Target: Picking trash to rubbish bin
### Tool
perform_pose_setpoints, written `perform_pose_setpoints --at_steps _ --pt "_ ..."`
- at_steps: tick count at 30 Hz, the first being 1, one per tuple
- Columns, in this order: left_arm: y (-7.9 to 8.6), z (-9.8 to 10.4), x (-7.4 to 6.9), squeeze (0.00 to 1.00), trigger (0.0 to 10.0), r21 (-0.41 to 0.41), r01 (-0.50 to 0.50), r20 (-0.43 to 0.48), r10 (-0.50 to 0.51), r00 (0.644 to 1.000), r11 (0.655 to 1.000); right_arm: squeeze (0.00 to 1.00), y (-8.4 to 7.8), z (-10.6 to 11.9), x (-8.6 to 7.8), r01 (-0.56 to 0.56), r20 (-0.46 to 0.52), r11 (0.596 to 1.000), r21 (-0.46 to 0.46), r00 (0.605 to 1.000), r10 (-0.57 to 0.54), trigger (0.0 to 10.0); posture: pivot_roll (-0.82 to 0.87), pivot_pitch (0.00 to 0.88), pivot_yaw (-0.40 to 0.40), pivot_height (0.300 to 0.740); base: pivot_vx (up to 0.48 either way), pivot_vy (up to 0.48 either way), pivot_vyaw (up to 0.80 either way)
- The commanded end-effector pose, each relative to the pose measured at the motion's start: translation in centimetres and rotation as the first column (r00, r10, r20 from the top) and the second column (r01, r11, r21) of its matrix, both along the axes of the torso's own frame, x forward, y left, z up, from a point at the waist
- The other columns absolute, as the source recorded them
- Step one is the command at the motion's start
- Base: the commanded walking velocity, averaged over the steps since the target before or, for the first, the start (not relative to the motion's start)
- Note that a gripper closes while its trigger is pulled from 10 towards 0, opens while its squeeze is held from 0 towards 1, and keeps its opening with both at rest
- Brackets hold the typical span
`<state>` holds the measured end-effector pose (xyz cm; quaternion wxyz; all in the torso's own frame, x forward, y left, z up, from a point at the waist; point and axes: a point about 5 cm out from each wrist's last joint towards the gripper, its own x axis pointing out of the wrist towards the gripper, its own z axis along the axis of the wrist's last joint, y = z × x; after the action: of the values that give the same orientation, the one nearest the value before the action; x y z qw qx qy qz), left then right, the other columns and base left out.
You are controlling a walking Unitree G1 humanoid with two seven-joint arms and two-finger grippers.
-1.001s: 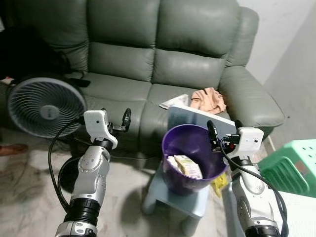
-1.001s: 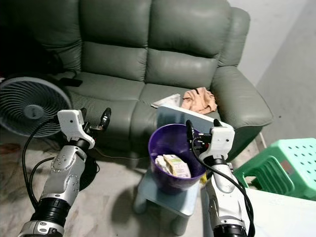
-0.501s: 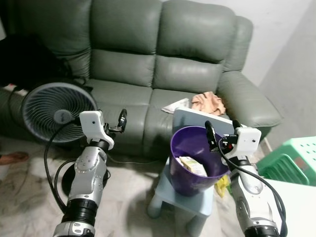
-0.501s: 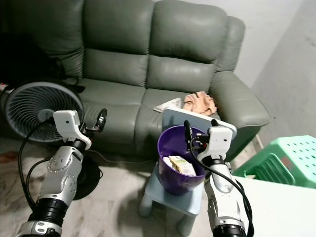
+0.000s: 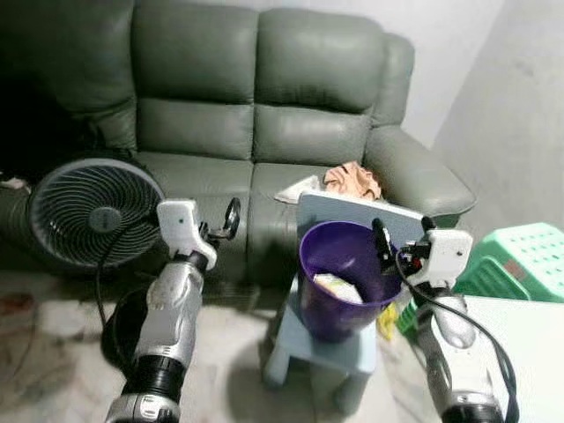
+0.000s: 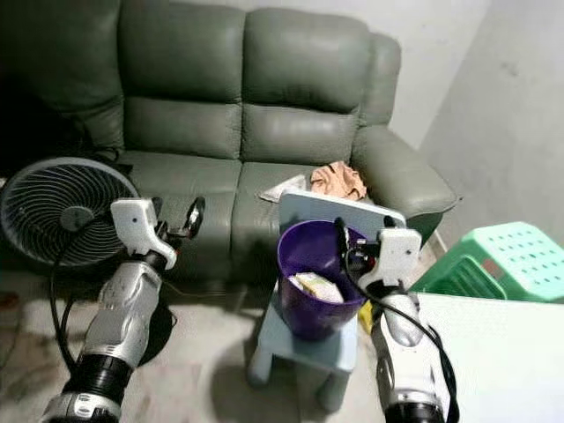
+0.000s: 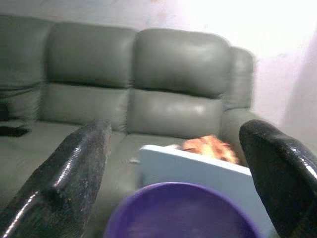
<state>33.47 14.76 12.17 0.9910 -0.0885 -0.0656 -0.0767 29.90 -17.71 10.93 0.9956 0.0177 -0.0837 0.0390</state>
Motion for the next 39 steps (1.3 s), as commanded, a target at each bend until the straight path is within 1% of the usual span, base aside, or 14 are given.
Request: perform_pose_setpoints --at_steps 1,32,37,39 --pt "-0.01 0.26 0.14 0.0 10.0 0.005 0.0 0.009 0.0 1.0 1.0 0.0 0.09 0.42 0.19 -0.008 0.011 1.0 -0.008 1.0 0.008 10.0 -0.01 0.0 -0.089 0.74 0.0 0.307 0.0" --pt "-0.39 0.14 0.17 0.0 10.0 0.008 0.014 0.008 -0.014 1.0 1.0 0.0 0.07 0.18 -0.15 -0.019 -0.002 1.0 -0.022 1.0 0.019 10.0 -0.01 0.0 -0.092 0.74 0.0 0.303 0.0" --pt "-0.4 0.02 0.14 0.0 10.0 0.018 0.01 0.001 -0.01 1.0 1.0 0.0 0.07 -0.12 -0.09 -0.016 -0.033 1.0 -0.025 0.999 0.016 10.0 -0.01 0.0 -0.091 0.74 0.0 0.0 0.0" --pt "-0.43 0.05 0.15 0.0 10.0 0.019 0.009 0.002 -0.009 1.0 1.0 0.0 0.09 -0.27 -0.03 -0.015 -0.048 0.999 -0.029 0.999 0.013 10.0 -0.02 0.0 -0.09 0.74 0.0 0.0 -0.56"
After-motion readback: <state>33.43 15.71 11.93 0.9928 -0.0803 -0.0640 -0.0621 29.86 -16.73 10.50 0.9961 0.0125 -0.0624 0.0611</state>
